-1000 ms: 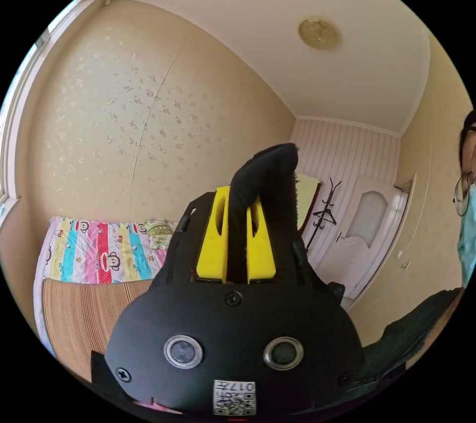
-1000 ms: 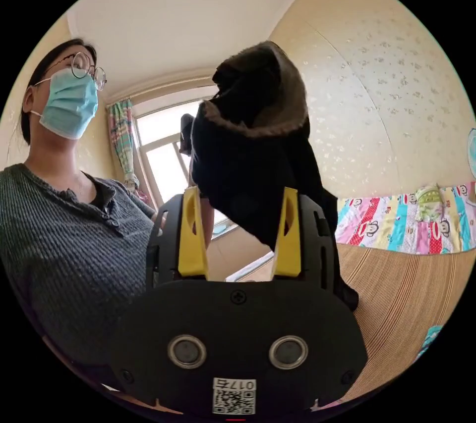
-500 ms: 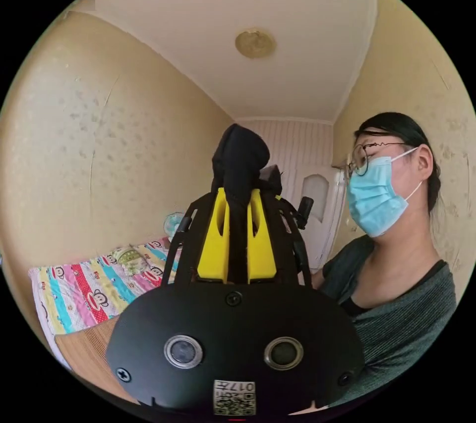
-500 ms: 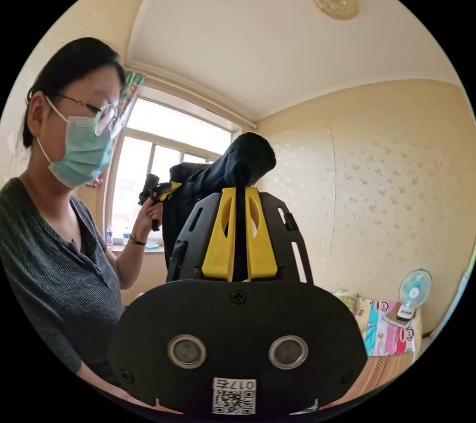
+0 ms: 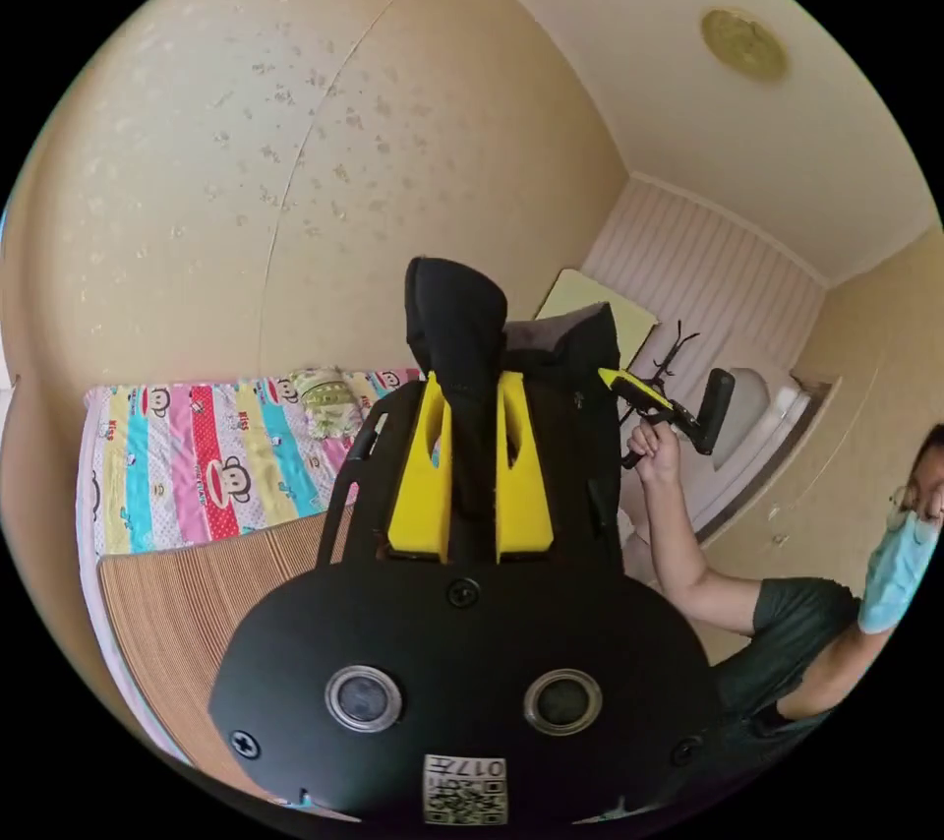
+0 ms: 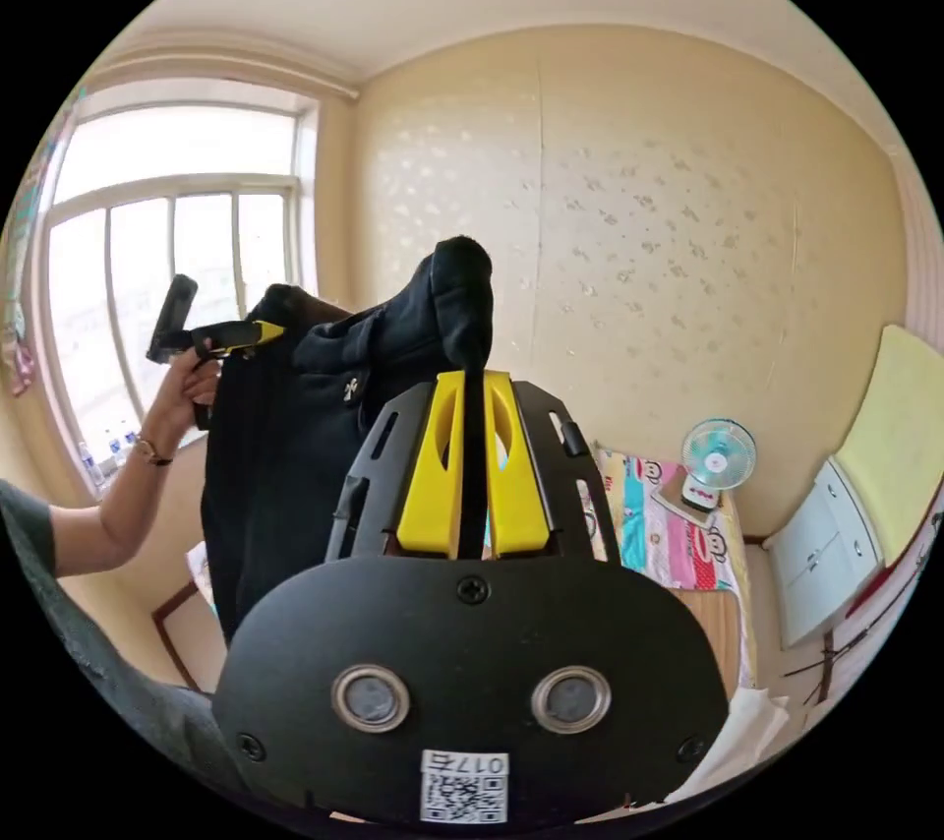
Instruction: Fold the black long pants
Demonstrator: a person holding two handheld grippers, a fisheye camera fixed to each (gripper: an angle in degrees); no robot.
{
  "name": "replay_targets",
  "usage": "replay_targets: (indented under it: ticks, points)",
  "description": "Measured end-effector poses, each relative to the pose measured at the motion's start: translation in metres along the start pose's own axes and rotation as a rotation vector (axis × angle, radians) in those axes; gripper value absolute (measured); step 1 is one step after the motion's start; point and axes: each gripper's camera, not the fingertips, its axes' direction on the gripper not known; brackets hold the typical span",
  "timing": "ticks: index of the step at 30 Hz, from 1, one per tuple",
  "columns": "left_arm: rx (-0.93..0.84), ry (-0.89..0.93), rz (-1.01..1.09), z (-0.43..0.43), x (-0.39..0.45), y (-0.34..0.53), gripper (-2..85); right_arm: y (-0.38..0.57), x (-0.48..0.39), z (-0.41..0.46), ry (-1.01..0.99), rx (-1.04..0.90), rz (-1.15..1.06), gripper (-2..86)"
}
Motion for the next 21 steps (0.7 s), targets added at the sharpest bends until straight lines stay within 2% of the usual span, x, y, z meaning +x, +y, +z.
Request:
replay_targets:
  ticks: [1, 2, 4, 6, 7, 8, 9, 10, 12, 15, 17, 19, 21]
  points:
    - [-0.042, -0.026, -0.048, 0.018, -0.028, -0.008, 10.3, -0.015, 0.034, 0.067, 0.020, -0.056, 0.052, 3.2]
    - [-0.149, -0.084, -0.143, 0.051, -0.084, -0.010, 11.4, -0.017, 0.052, 0.098, 0.022, -0.106, 0.094, 3.0]
    - [-0.330, -0.148, -0.288, 0.094, -0.162, 0.022, 11.3, 0.005, 0.111, 0.194, 0.058, -0.391, 0.316, 2.1]
    - [-0.559, -0.210, -0.465, 0.140, -0.252, 0.115, 9.1, 0.048, 0.128, 0.232, -0.025, -0.473, 0.386, 1.3]
    - [-0.611, -0.207, -0.495, 0.149, -0.270, 0.143, 8.3, 0.086, 0.130, 0.256, -0.079, -0.534, 0.372, 0.9]
    - [-0.742, -0.187, -0.565, 0.169, -0.306, 0.207, 3.6, 0.107, 0.129, 0.267, -0.094, -0.578, 0.362, 0.7]
    - [-0.876, -0.156, -0.650, 0.183, -0.337, 0.276, 1.0, 0.153, 0.127, 0.291, -0.113, -0.698, 0.339, 0.6]
    - [-0.931, -0.140, -0.694, 0.188, -0.349, 0.310, 0.6, 0.204, 0.124, 0.313, -0.126, -0.839, 0.320, 0.5]
    - [-1.086, -0.054, -0.871, 0.190, -0.382, 0.433, -0.2, 0.284, 0.119, 0.335, -0.156, -1.037, 0.330, 0.4]
    - [-1.125, 0.111, -1.064, 0.173, -0.395, 0.543, -0.7, 0.392, 0.115, 0.341, -0.260, -1.269, 0.464, 0.4]
    - [-1.109, 0.156, -1.098, 0.161, -0.398, 0.572, -0.8, 0.431, 0.113, 0.335, -0.314, -1.347, 0.519, 0.5]
    - [-1.097, 0.124, -1.036, 0.147, -0.402, 0.573, -0.8, 0.453, 0.115, 0.329, -0.337, -1.410, 0.527, 0.6]
    - [-1.045, 0.006, -0.869, 0.124, -0.409, 0.544, -0.5, 0.455, 0.124, 0.326, -0.331, -1.414, 0.535, 0.9]
